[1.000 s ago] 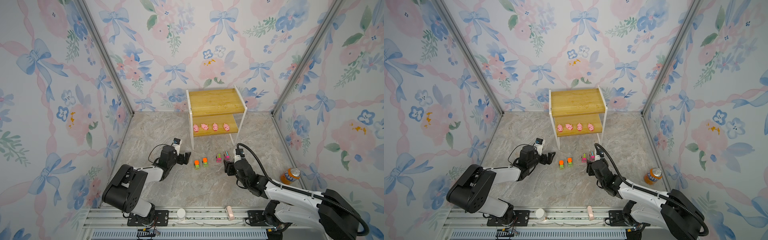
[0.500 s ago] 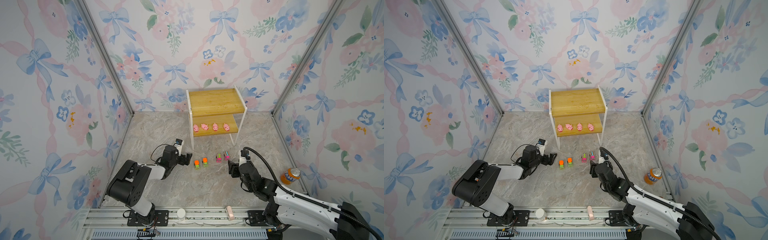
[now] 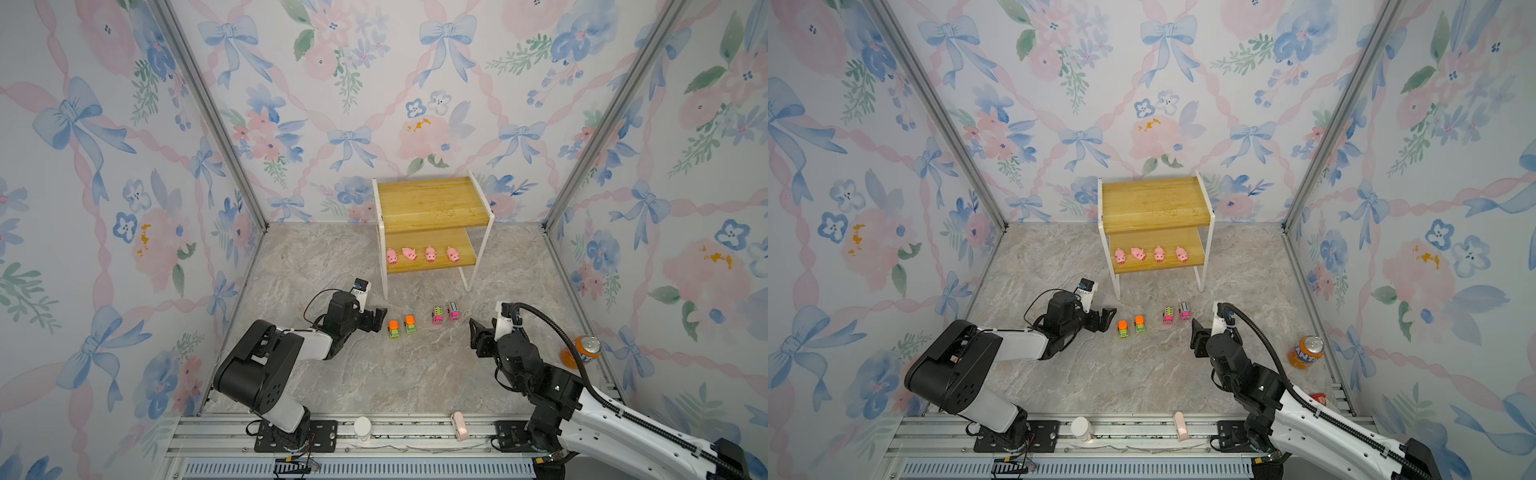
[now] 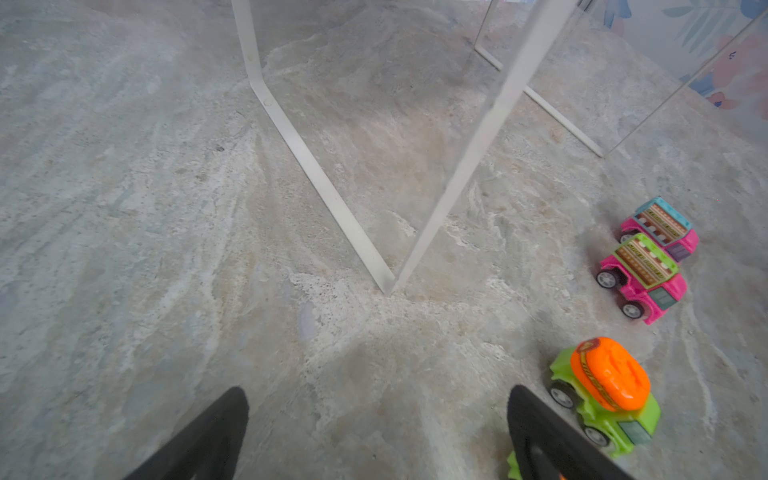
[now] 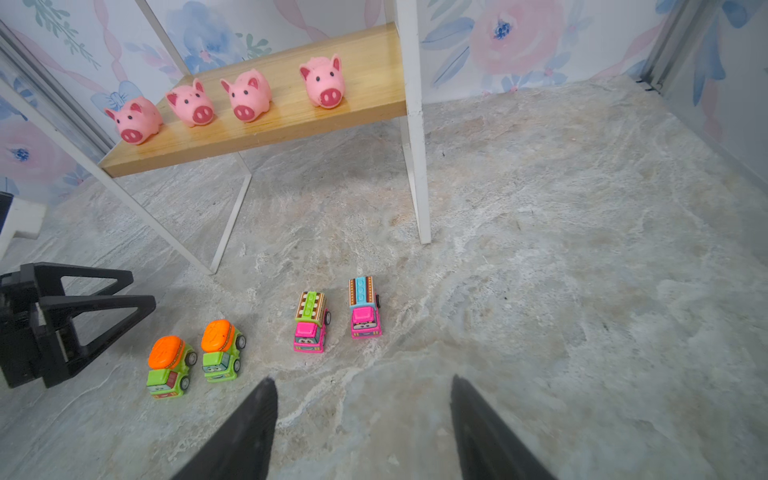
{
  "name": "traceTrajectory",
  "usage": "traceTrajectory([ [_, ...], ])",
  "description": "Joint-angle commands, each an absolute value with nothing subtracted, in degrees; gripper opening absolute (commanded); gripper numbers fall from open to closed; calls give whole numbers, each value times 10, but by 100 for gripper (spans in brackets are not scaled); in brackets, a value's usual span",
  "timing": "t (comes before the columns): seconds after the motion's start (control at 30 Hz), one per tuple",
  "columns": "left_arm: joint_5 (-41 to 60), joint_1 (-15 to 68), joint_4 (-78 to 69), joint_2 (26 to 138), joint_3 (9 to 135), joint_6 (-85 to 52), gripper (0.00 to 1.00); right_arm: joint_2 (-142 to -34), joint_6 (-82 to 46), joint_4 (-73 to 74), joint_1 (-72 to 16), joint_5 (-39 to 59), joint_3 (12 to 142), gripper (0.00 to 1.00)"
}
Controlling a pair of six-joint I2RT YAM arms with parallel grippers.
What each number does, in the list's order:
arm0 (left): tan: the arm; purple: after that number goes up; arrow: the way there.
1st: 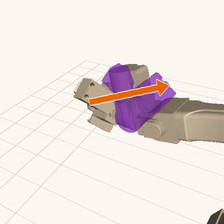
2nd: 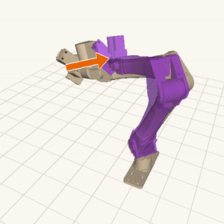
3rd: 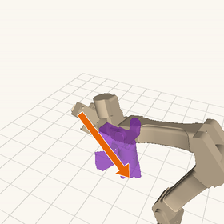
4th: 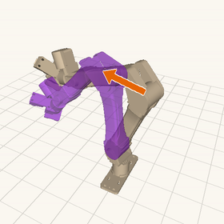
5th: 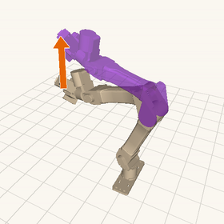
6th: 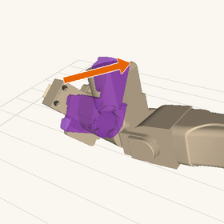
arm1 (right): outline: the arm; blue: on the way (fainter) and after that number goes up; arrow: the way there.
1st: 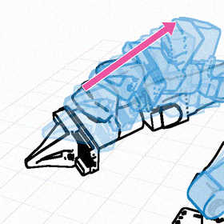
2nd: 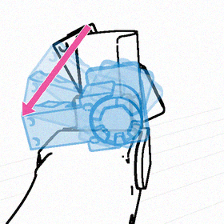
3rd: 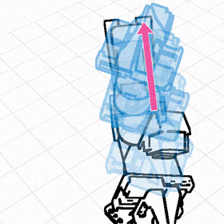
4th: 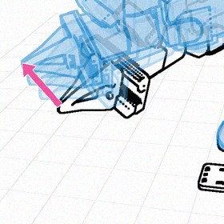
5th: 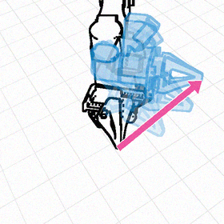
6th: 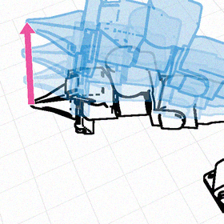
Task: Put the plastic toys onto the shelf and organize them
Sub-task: 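Withdraw the right gripper from the shelf back over the toy trucks, then lower the open right gripper onto the pink truck with blue top and close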
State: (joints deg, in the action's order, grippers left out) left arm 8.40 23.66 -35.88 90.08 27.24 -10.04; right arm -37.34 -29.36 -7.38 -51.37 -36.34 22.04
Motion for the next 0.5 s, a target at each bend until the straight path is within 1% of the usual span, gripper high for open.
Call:
traceTrajectory([
  [0.0, 86, 242, -356, 905, 285, -87, 98, -376, -289, -105, -526, -379, 227, 68],
  [0.13, 90, 245, -356, 909, 288, -90, 98, -401, -292, -97, -542, -394, 228, 68],
  [0.47, 88, 255, -357, 909, 295, -88, 98, -474, -287, -64, -545, -393, 239, 69],
])
